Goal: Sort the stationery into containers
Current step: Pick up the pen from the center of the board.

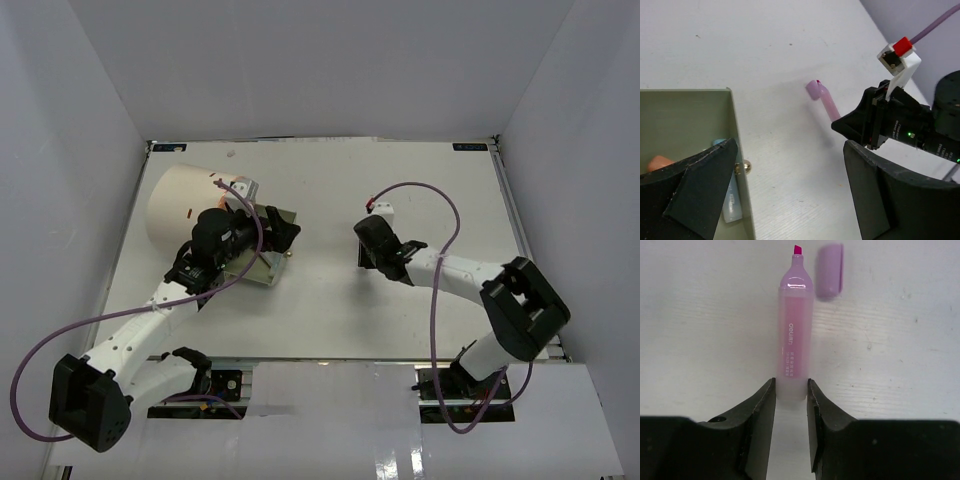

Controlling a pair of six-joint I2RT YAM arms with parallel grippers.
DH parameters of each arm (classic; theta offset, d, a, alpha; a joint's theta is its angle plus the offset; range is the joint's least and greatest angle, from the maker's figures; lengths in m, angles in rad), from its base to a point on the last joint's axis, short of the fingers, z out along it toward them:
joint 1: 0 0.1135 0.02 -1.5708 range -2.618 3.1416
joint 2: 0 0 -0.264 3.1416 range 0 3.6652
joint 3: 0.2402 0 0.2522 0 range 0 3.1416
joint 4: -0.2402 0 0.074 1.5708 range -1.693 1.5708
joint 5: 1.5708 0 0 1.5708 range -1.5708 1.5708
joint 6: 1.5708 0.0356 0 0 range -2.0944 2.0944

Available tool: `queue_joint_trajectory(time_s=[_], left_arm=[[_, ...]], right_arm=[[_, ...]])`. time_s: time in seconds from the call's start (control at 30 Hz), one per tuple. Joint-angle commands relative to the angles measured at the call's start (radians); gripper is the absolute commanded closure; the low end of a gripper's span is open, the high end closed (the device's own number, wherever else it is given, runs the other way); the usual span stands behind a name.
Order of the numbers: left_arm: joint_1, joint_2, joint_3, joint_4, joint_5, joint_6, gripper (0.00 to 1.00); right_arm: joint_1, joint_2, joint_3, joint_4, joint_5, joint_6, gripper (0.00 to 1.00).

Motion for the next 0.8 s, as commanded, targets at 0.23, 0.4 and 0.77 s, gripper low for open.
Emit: queue_joint_trajectory(time_s=[0.23,0.4,0.77], left_arm=[[-0.091,0.025,0.092,0.098,0.047,-0.212,0.02],[-0.231,0.102,0.147,0.15,-0.082,-0.192,0.02],[-0.312,0.237,0.231,0.219,-0.249,-0.275,0.12]], right_arm=[[0.11,-0.392,-0.118,0.346,-0.031,-0.135,0.87],[0.156,-0.469,-0.126,0.413,-0.071,-0.15,0.87],[0.209,-0.544,-0.187,0.497,-0.051,-0.176,0.86]])
